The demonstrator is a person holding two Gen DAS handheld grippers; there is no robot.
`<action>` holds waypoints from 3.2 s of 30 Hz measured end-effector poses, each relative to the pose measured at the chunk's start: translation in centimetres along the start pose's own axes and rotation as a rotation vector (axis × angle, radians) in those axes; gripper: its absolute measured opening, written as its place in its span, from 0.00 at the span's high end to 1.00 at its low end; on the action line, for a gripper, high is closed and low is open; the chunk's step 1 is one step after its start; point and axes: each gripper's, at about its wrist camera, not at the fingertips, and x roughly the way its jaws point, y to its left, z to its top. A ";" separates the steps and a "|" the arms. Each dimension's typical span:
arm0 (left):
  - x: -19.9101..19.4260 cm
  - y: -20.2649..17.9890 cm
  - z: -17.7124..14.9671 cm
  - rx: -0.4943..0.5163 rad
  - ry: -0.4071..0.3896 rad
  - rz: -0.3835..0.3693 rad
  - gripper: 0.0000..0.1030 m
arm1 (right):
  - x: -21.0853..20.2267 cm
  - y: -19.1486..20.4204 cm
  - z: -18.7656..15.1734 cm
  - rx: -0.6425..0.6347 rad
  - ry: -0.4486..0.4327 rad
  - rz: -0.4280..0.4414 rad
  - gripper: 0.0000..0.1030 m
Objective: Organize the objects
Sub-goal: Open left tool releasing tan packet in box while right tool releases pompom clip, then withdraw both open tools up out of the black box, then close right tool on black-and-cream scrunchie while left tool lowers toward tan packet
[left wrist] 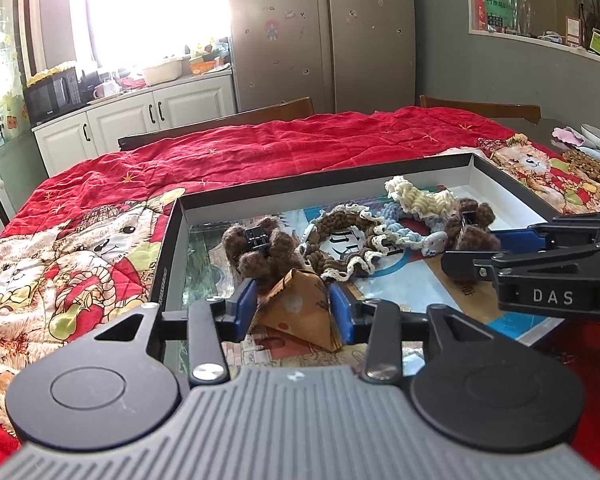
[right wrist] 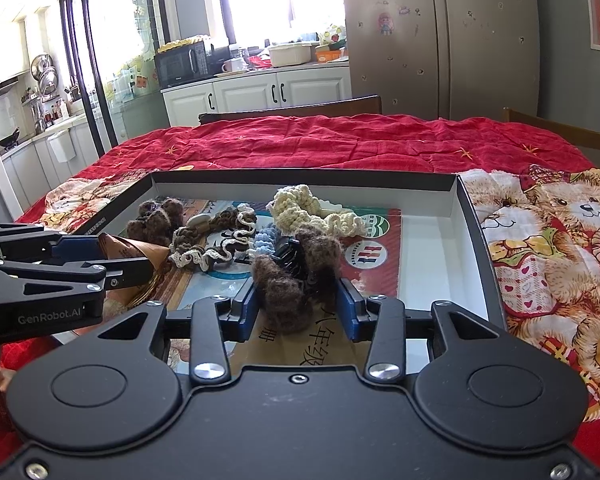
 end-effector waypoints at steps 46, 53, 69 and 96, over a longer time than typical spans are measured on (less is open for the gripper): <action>-2.1 0.3 0.3 -0.007 -0.029 0.009 0.21 | -1.9 0.9 0.4 -0.021 0.000 -0.003 0.28; -2.8 0.5 0.5 -0.015 -0.040 0.013 0.19 | -2.6 0.9 0.6 -0.014 -0.008 -0.009 0.28; -4.8 0.5 0.7 -0.004 -0.068 0.019 0.17 | -4.7 1.2 1.1 -0.025 -0.039 -0.011 0.27; -11.8 1.1 -1.2 0.041 -0.131 0.039 0.14 | -11.4 3.6 -0.2 -0.099 -0.095 0.024 0.25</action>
